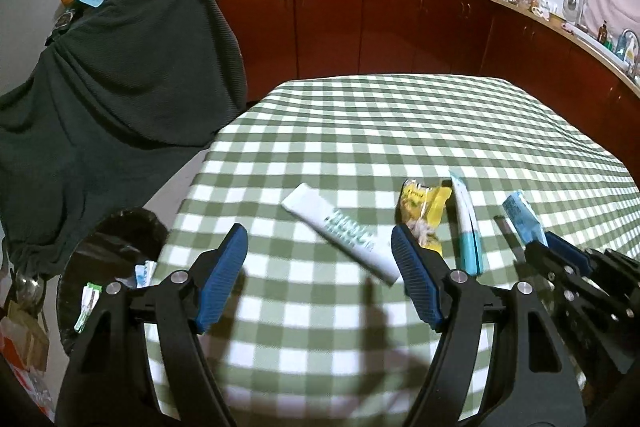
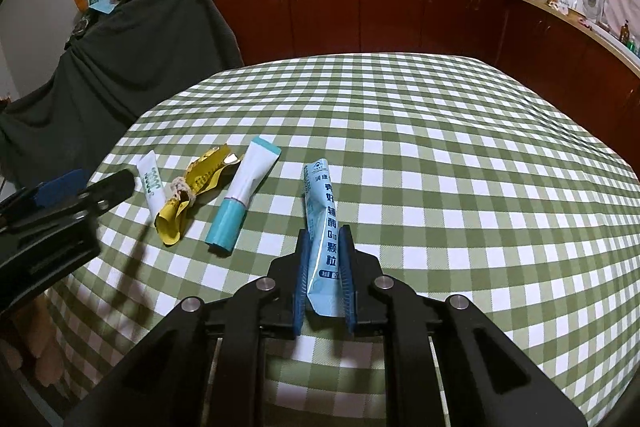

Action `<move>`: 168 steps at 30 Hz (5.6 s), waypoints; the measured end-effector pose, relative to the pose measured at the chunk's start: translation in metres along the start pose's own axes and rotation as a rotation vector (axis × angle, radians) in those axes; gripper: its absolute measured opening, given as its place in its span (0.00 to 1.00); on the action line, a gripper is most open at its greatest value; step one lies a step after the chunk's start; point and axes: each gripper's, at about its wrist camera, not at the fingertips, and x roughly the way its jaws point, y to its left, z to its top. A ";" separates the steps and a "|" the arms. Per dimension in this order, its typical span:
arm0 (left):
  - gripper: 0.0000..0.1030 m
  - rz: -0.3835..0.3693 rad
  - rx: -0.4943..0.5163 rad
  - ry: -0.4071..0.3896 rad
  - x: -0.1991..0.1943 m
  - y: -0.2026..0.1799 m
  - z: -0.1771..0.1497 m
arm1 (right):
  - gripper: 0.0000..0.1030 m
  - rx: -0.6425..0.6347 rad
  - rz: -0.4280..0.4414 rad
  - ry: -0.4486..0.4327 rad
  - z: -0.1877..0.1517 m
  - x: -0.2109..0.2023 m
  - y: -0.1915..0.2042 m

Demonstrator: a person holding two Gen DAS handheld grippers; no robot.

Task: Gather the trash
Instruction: 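Grasp the blue tube with the right tool while the left tool grasps the white tube, then carry both tubes over the black bin and open both tools to drop them, then move both open tools back toward the yellow wrapper on the table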

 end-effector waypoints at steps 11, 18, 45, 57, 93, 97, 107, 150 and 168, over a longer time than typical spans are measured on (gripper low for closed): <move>0.70 -0.016 -0.006 0.122 0.028 0.004 -0.007 | 0.15 0.005 0.039 0.008 -0.001 0.003 -0.004; 0.59 0.007 0.040 0.107 0.023 0.007 -0.013 | 0.15 -0.004 0.046 0.011 -0.002 0.005 0.000; 0.11 0.113 -0.085 -0.028 -0.061 0.107 -0.046 | 0.15 -0.112 0.161 -0.056 0.003 -0.028 0.090; 0.11 0.289 -0.229 -0.008 -0.082 0.214 -0.079 | 0.15 -0.271 0.321 -0.076 0.007 -0.026 0.215; 0.37 0.277 -0.289 0.000 -0.036 0.268 -0.084 | 0.32 -0.340 0.330 0.013 0.017 0.016 0.301; 0.40 0.271 -0.280 -0.008 -0.040 0.262 -0.082 | 0.33 -0.325 0.319 -0.005 0.018 0.008 0.288; 0.45 0.214 -0.243 -0.028 -0.051 0.224 -0.071 | 0.35 -0.252 0.251 -0.045 0.018 -0.012 0.230; 0.61 -0.010 0.023 -0.010 -0.018 -0.007 -0.018 | 0.35 0.048 -0.047 -0.077 0.009 -0.042 -0.027; 0.61 -0.040 0.093 0.028 0.017 -0.050 -0.003 | 0.35 0.093 -0.048 -0.058 0.008 -0.032 -0.062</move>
